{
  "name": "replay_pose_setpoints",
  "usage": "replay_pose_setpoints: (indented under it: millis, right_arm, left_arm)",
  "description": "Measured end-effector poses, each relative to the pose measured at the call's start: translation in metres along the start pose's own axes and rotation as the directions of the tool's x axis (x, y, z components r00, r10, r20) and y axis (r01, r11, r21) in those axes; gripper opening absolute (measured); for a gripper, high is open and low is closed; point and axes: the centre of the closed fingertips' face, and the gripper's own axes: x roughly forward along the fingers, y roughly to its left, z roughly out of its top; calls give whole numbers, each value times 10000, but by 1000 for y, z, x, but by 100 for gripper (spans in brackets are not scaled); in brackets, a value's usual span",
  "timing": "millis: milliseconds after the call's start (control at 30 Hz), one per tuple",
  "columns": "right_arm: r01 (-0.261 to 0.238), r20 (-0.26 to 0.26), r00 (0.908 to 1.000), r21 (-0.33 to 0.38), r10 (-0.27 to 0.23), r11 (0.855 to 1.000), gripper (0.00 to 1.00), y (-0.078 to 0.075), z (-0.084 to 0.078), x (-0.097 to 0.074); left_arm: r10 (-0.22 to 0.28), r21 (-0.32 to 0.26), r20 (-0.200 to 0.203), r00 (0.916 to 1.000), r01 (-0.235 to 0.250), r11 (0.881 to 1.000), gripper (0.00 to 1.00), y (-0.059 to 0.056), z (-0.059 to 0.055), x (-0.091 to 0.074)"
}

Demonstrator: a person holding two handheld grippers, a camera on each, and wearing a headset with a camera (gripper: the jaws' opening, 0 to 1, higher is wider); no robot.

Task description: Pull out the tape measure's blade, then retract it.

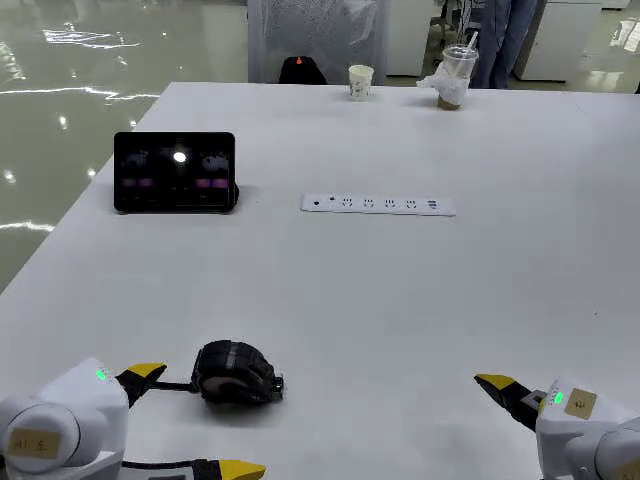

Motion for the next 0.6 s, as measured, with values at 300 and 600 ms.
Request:
replay_pose_setpoints:
  millis: [300,600]
  right_arm:
    - [-20,-8,10000,-70,20,10000,99,0,1,0]
    - [-15,-8,10000,-62,15,10000,99,1,0,-1]
  left_arm:
    - [33,-27,-32,10000,-33,10000,99,0,0,-2]
    - [73,-405,17,10000,-72,9992,96,1,1,-5]
